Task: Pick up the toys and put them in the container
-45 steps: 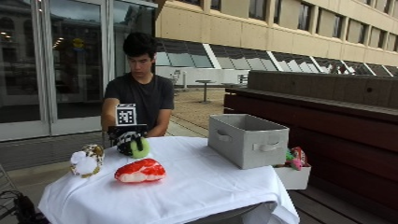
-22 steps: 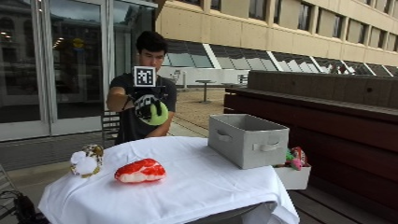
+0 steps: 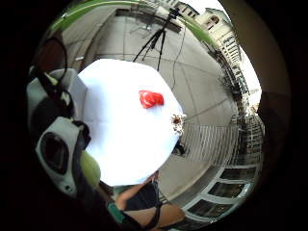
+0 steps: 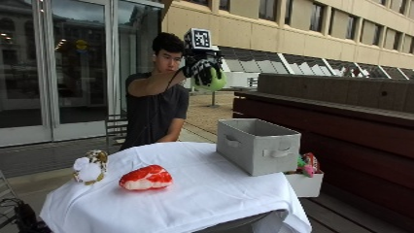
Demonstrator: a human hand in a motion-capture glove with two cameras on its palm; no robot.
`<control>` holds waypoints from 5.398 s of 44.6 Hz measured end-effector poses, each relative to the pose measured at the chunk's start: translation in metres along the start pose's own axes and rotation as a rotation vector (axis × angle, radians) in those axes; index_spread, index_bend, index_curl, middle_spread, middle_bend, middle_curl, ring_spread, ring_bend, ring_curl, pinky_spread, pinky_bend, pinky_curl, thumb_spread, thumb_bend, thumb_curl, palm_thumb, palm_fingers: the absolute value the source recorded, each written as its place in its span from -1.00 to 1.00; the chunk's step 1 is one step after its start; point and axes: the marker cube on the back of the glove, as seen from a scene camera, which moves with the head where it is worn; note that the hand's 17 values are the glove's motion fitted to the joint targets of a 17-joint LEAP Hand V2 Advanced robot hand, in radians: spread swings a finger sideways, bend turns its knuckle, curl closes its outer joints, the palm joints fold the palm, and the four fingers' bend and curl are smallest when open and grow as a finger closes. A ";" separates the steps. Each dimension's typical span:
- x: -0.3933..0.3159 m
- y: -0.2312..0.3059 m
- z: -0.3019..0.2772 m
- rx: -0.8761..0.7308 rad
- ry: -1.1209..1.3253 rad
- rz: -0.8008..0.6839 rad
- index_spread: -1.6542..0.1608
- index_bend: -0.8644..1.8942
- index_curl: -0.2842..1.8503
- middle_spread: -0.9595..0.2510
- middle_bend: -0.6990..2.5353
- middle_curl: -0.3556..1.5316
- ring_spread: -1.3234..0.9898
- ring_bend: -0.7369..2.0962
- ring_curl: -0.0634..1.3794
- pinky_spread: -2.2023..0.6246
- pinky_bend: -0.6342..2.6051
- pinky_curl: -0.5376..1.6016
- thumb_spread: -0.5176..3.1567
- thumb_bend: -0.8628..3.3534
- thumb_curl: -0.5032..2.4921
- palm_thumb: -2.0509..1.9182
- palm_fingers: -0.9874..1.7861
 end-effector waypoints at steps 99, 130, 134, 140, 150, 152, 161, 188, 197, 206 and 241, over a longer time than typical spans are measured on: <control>0.273 -0.053 0.241 -0.222 0.043 0.195 0.49 -0.33 -0.62 0.55 -0.47 -0.25 0.15 -0.25 -0.54 0.59 0.13 -0.17 -0.24 -0.63 -0.50 -0.02 -0.45; 0.295 -0.011 0.353 -0.521 -0.039 0.204 0.49 -0.29 -0.66 0.57 -0.48 -0.36 0.13 -0.05 -0.38 0.46 0.27 -0.14 -0.14 -0.52 -0.45 0.21 -0.20; 0.291 -0.008 0.343 -0.442 -0.037 0.233 0.48 -0.22 -0.64 0.50 -0.40 -0.33 0.02 0.10 -0.36 0.38 0.17 -0.21 -0.09 -0.46 -0.41 0.32 0.14; 0.282 -0.006 0.332 -0.353 0.064 0.238 0.50 -0.15 -0.58 0.34 -0.18 -0.20 -0.10 0.14 -0.31 0.30 -0.01 -0.26 -0.20 -0.39 -0.33 0.46 0.50; 0.264 -0.017 0.290 -0.446 0.070 0.260 0.56 0.02 -0.46 0.24 0.00 -0.10 -0.15 0.22 -0.25 0.22 -0.15 -0.27 -0.25 -0.30 -0.24 0.56 0.69; 0.258 -0.024 0.271 -0.402 0.080 0.256 0.57 0.02 -0.44 0.22 0.02 -0.08 -0.15 0.26 -0.23 0.22 -0.17 -0.27 -0.31 -0.35 -0.24 0.51 0.67; 0.228 -0.065 0.166 -0.189 0.096 0.241 0.53 -0.01 -0.42 0.10 -0.04 -0.08 -0.21 0.27 -0.22 0.22 -0.06 -0.19 -0.41 -0.46 -0.23 0.37 0.52; -0.066 -0.068 -0.008 0.029 0.065 -0.081 0.44 -0.12 -0.34 -0.03 -0.08 -0.03 -0.23 0.29 -0.22 0.22 -0.06 -0.13 -0.47 -0.51 -0.11 0.37 0.52; -0.152 -0.048 0.008 0.014 0.012 -0.181 0.42 -0.14 -0.31 -0.05 -0.09 -0.01 -0.23 0.29 -0.22 0.22 -0.06 -0.13 -0.47 -0.52 -0.08 0.38 0.52; -0.195 -0.038 0.032 0.002 -0.009 -0.190 0.41 -0.19 -0.28 -0.06 -0.10 0.01 -0.23 0.29 -0.22 0.21 -0.06 -0.12 -0.46 -0.53 -0.06 0.38 0.51; -0.086 -0.026 0.037 -0.076 0.147 -0.201 0.47 -0.28 -0.55 0.56 -0.36 -0.12 0.04 0.13 -0.41 0.43 0.24 -0.07 -0.20 -0.62 -0.36 0.01 -0.37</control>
